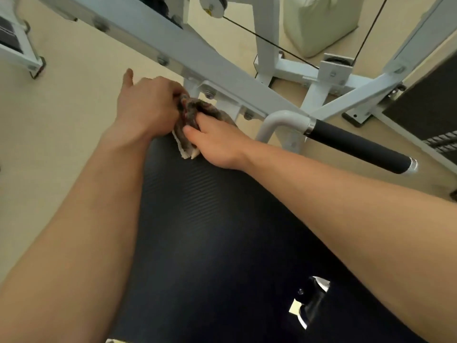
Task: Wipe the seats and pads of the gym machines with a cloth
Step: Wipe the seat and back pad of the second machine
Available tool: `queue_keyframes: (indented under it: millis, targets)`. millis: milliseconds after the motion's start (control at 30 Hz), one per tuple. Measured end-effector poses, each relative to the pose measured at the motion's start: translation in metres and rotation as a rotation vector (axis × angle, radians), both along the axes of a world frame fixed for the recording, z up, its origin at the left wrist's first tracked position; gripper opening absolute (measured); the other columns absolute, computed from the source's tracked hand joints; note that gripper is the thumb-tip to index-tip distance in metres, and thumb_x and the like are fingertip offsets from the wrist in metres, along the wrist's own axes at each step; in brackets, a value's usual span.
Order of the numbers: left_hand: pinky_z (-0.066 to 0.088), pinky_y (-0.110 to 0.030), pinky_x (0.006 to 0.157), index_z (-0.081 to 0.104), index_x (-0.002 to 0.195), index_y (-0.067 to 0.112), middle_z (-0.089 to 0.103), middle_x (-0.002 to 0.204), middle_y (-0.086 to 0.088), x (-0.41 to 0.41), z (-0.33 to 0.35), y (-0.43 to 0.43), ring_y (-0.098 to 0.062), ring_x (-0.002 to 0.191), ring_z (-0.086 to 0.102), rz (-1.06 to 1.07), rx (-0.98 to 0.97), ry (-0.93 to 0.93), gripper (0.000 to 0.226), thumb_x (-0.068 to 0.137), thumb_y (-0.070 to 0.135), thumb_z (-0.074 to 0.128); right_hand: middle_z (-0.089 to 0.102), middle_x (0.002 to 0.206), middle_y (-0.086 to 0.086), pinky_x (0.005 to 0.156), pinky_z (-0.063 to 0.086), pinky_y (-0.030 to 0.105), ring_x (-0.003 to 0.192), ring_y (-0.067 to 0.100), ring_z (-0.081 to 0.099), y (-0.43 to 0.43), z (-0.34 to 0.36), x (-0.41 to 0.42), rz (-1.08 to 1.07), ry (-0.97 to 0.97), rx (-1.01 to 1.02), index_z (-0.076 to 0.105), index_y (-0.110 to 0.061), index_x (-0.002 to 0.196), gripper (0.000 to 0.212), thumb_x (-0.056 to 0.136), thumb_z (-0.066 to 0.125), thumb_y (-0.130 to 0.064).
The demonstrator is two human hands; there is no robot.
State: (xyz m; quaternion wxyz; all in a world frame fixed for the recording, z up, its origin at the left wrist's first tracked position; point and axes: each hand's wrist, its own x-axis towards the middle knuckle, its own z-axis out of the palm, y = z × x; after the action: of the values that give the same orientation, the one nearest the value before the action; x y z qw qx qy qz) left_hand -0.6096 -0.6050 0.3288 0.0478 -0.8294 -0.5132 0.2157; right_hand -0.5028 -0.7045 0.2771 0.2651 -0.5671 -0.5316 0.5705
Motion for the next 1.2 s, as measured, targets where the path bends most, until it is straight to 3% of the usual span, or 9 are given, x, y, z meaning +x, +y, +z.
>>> queue_keyframes:
  millis: [133, 267, 367, 600, 733, 867, 1000, 1100, 1200]
  targets:
    - [0.032, -0.056, 0.113, 0.072, 0.109, 0.026, 0.064, 0.097, -0.015, -0.001, 0.011, 0.021, -0.040, 0.109, 0.059, 0.153, -0.012, 0.045, 0.035, 0.086, 0.008, 0.053, 0.049, 0.152, 0.006, 0.107, 0.039, 0.042, 0.137, 0.028, 0.046, 0.037, -0.005, -0.019, -0.025, -0.044, 0.033, 0.038, -0.021, 0.152, 0.052, 0.106, 0.031, -0.043]
    - [0.041, -0.046, 0.105, 0.071, 0.121, 0.028, 0.067, 0.116, -0.020, 0.019, 0.005, -0.012, -0.041, 0.115, 0.058, 0.114, -0.011, 0.011, 0.043, 0.090, 0.005, 0.051, 0.063, 0.116, 0.004, 0.082, 0.043, 0.039, 0.107, 0.026, 0.060, 0.012, -0.008, -0.011, -0.023, -0.208, 0.078, 0.053, -0.018, 0.120, 0.033, 0.107, 0.032, -0.040]
    - [0.024, -0.050, 0.119, 0.068, 0.120, 0.019, 0.069, 0.114, -0.015, 0.029, -0.016, -0.059, -0.035, 0.115, 0.061, -0.027, -0.070, 0.031, 0.035, 0.092, 0.012, 0.049, 0.058, 0.093, 0.000, 0.070, 0.044, 0.039, 0.084, 0.025, 0.059, -0.043, -0.019, -0.001, -0.139, -0.358, 0.080, 0.051, -0.020, 0.099, 0.023, 0.105, 0.037, -0.037]
    - [0.012, -0.053, 0.123, 0.059, 0.126, 0.019, 0.063, 0.124, -0.004, 0.040, -0.039, -0.133, -0.024, 0.125, 0.054, -0.237, -0.185, -0.106, 0.035, 0.100, 0.020, 0.036, 0.062, 0.098, 0.002, 0.070, 0.041, 0.032, 0.084, 0.020, 0.059, -0.117, -0.019, -0.001, -0.398, -0.536, 0.020, 0.059, -0.016, 0.107, 0.017, 0.095, 0.059, -0.028]
    - [0.019, -0.052, 0.121, 0.063, 0.122, 0.017, 0.060, 0.132, -0.004, 0.031, -0.044, -0.148, -0.024, 0.132, 0.049, -0.265, -0.220, -0.284, 0.032, 0.097, 0.017, 0.042, 0.065, 0.099, 0.004, 0.068, 0.039, 0.031, 0.083, 0.021, 0.059, -0.134, -0.018, -0.008, -0.514, -0.649, 0.025, 0.060, -0.017, 0.105, 0.015, 0.097, 0.053, -0.027]
    - [0.046, -0.045, 0.100, 0.069, 0.095, 0.016, 0.070, 0.103, -0.002, 0.017, -0.045, -0.168, -0.025, 0.103, 0.062, -0.211, -0.145, -0.599, 0.022, 0.086, 0.006, 0.052, 0.068, 0.101, 0.002, 0.070, 0.049, 0.035, 0.088, 0.021, 0.064, -0.149, -0.012, -0.015, -0.699, -0.671, -0.079, 0.063, -0.019, 0.110, 0.020, 0.100, 0.047, -0.025]
    - [0.054, -0.039, 0.086, 0.066, 0.111, 0.020, 0.071, 0.102, 0.002, -0.003, -0.029, -0.198, -0.019, 0.096, 0.064, 0.029, -0.173, -0.651, 0.025, 0.086, 0.019, 0.065, 0.070, 0.111, 0.004, 0.080, 0.054, 0.039, 0.100, 0.025, 0.065, -0.178, 0.007, -0.029, -0.844, -0.486, -0.223, 0.063, -0.025, 0.126, 0.030, 0.100, 0.047, -0.022]
    - [0.056, -0.041, 0.081, 0.046, 0.128, 0.028, 0.068, 0.106, 0.002, -0.030, -0.021, -0.233, -0.021, 0.098, 0.065, 0.221, -0.366, -0.603, 0.052, 0.083, 0.029, 0.071, 0.068, 0.116, -0.003, 0.078, 0.050, 0.032, 0.100, 0.018, 0.062, -0.209, 0.010, -0.057, -0.879, -0.086, -0.325, 0.059, -0.030, 0.132, 0.042, 0.095, 0.048, -0.013]
    - [0.053, -0.038, 0.087, 0.019, 0.153, 0.042, 0.065, 0.126, 0.001, -0.064, -0.021, -0.263, -0.023, 0.112, 0.065, 0.124, -0.535, -0.393, 0.088, 0.084, 0.037, 0.073, 0.064, 0.122, -0.003, 0.081, 0.055, 0.033, 0.107, 0.018, 0.062, -0.248, 0.007, -0.088, -0.839, 0.147, -0.421, 0.051, -0.031, 0.139, 0.055, 0.090, 0.052, -0.007]
